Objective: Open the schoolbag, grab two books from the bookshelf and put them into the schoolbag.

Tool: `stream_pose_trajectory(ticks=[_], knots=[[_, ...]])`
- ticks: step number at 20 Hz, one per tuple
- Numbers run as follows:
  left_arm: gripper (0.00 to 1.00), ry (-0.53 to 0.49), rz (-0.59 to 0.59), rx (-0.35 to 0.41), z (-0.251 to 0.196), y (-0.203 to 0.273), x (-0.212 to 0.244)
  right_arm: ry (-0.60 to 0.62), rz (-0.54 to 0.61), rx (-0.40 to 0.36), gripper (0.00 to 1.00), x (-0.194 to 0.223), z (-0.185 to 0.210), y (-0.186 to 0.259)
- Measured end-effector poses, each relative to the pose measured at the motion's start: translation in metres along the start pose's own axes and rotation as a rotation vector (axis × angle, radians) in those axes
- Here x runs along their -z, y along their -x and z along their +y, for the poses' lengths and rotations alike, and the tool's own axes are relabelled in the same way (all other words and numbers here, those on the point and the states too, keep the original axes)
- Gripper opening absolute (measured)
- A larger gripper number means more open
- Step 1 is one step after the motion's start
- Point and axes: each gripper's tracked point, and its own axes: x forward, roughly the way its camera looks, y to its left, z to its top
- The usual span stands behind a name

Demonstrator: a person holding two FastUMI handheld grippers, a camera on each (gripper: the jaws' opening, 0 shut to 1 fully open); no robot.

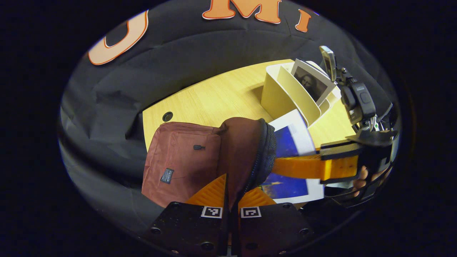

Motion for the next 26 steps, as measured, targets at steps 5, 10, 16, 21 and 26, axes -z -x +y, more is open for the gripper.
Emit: stream_pose_trajectory(ticks=[5,10,16,21,26], knots=[[0.05,-0.002,-0.021,0.021,-0.007,0.005,0.003,-0.088,-0.006,-0.062,0.36,0.011,0.004,-0.029],[0.05,0.018,-0.042,0.049,-0.015,0.005,0.006,-0.166,-0.058,-0.115,0.36,0.020,0.009,-0.063],[0.05,0.033,-0.069,0.037,-0.015,0.010,0.010,-0.188,-0.105,-0.189,0.37,0.024,0.019,-0.093],[0.05,0.082,-0.061,0.042,-0.013,0.009,0.019,-0.136,-0.018,-0.075,0.65,0.040,-0.001,-0.088],[0.05,0.075,-0.069,0.041,-0.017,0.006,0.020,-0.002,-0.041,0.075,0.98,0.030,-0.050,-0.044]])
